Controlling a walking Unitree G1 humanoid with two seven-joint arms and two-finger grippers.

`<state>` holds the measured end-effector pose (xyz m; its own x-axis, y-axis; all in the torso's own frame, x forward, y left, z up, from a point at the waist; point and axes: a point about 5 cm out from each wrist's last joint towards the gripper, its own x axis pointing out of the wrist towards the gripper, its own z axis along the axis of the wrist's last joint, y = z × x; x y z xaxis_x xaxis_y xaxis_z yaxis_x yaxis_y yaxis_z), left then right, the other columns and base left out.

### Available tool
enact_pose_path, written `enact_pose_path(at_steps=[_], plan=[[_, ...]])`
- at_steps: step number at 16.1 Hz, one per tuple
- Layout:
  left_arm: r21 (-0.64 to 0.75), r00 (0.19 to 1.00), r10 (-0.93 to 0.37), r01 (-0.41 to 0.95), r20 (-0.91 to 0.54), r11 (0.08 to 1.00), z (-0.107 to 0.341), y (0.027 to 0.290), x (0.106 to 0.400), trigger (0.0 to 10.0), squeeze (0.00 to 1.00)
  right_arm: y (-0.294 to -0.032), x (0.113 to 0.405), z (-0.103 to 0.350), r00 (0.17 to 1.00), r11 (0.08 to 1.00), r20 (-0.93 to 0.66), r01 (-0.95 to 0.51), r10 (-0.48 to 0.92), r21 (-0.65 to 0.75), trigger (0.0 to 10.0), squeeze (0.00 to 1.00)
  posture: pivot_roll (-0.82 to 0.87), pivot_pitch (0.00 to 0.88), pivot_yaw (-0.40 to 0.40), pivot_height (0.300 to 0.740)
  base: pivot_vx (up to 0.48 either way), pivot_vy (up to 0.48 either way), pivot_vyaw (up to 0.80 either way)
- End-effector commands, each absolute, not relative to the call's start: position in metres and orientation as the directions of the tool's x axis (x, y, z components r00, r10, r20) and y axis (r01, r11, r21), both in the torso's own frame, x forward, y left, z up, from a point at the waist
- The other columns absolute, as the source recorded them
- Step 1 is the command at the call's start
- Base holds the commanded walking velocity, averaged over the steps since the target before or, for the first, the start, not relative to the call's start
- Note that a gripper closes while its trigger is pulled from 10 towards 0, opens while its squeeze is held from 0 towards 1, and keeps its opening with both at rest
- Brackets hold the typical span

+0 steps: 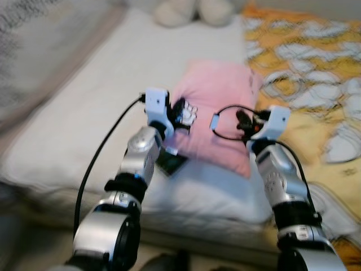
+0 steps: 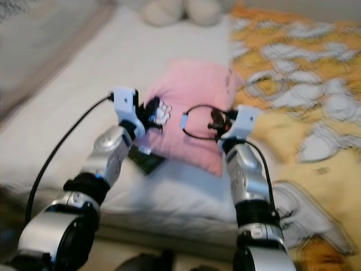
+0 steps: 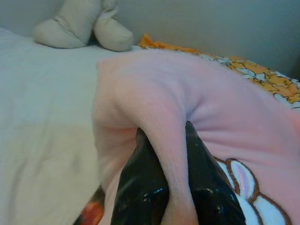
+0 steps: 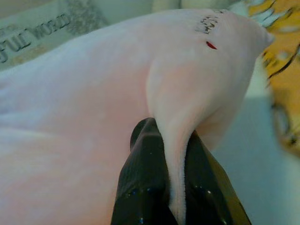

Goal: Clean up the room

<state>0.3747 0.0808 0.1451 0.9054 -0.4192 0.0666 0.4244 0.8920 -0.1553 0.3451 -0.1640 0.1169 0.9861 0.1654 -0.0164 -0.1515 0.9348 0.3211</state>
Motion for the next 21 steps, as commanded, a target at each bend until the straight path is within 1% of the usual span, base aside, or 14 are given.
enact_pose_path(at_steps=[1, 8, 12, 13, 14, 18, 21], plan=[[-0.144, 0.923, -0.358, 0.376, 0.137, 0.915, 0.16, 0.091, 0.379, 10.0, 0.0, -0.176, 0.344, 0.121, 0.994, 0.946, -0.001, -0.108, 0.114, 0.306, 0.0, 0.0, -0.05, 0.0, 0.046, 0.74, 0.0, 0.48, 0.51], [-0.129, 0.937, -0.332, 0.345, 0.109, 0.93, 0.154, 0.089, 0.378, 10.0, 0.0, -0.173, 0.34, 0.115, 0.991, 0.955, -0.018, -0.125, 0.135, 0.271, 0.0, 0.0, -0.04, 0.0, 0.043, 0.74, 0.0, 0.48, 0.51], [-0.111, 0.943, -0.307, 0.321, 0.126, 0.941, 0.158, 0.088, 0.379, 10.0, 0.0, -0.172, 0.341, 0.113, 0.989, 0.958, -0.03, -0.133, 0.146, 0.255, 0.0, 0.0, -0.04, 0.0, 0.046, 0.74, 0.0, 0.48, 0.51], [-0.105, 0.949, -0.295, 0.306, 0.113, 0.946, 0.157, 0.086, 0.379, 10.0, 0.0, -0.171, 0.341, 0.108, 0.987, 0.969, -0.079, -0.123, 0.142, 0.214, 4.7, 0.0, -0.04, 0.0, 0.047, 0.74, 0.0, 0.0, 0.0], [-0.095, 0.952, -0.286, 0.296, 0.108, 0.95, 0.157, 0.086, 0.379, 10.0, 0.0, -0.171, 0.341, 0.107, 0.986, 0.972, -0.089, -0.124, 0.144, 0.201, 10.0, 0.0, -0.04, 0.0, 0.046, 0.74, 0.0, 0.0, 0.0], [-0.068, 0.963, -0.254, 0.26, 0.088, 0.963, 0.15, 0.088, 0.377, 10.0, 0.0, -0.171, 0.34, 0.103, 0.984, 0.974, -0.102, -0.125, 0.147, 0.191, 10.0, 0.0, -0.04, 0.0, 0.041, 0.74, 0.439, 0.0, 0.0], [-0.061, 0.963, -0.256, 0.261, 0.086, 0.963, 0.148, 0.085, 0.376, 10.0, 0.0, -0.171, 0.34, 0.102, 0.983, 0.974, -0.105, -0.126, 0.148, 0.187, 10.0, 0.0, -0.04, 0.0, 0.039, 0.74, 0.48, 0.0, 0.0]])
